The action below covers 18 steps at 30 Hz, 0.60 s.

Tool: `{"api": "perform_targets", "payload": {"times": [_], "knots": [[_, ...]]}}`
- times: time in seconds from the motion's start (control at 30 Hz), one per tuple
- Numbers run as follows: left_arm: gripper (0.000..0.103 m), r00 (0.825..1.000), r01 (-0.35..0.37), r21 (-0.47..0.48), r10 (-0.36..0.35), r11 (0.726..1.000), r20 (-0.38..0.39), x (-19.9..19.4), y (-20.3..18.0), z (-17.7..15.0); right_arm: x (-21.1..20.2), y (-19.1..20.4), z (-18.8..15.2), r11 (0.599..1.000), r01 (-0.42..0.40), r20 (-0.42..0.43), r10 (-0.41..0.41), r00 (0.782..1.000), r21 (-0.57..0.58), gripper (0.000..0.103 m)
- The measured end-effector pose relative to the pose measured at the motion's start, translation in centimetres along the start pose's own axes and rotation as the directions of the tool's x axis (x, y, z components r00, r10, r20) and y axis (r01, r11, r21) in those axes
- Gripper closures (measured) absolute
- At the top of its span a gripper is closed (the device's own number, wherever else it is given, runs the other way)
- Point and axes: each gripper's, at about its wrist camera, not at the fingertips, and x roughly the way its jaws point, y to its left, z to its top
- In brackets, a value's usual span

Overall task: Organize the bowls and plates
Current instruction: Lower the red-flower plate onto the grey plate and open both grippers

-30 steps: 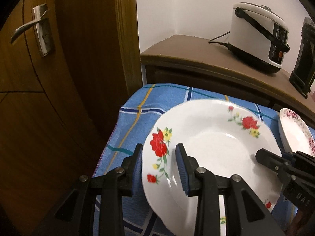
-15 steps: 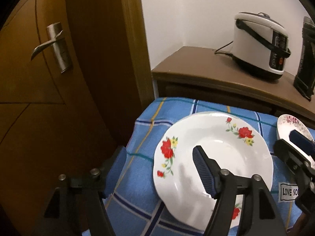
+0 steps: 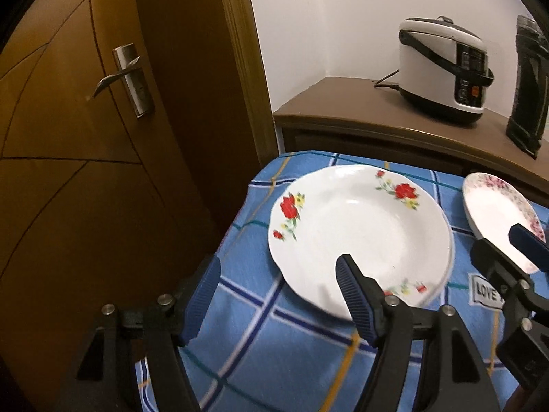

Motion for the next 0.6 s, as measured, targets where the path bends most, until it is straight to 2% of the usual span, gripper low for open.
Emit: {"api": "perform_targets", "payload": {"times": [0.23,0.6], "knots": [[0.031,1.0,-0.023,0.036,0.023,0.999,0.014,-2.3,-1.2,-1.4,-1.4,-0.6,-1.1,0.999,0.017,-0.028,-0.016,0.999,0.03,0.035],[0.031,1.0,0.001,0.059,-0.002,0.998,0.012,-3.8,-2.7,-2.3,-3.8,-1.6,-2.0,0.998,0.022,-0.031,-0.02,0.999,0.053,0.035]]}}
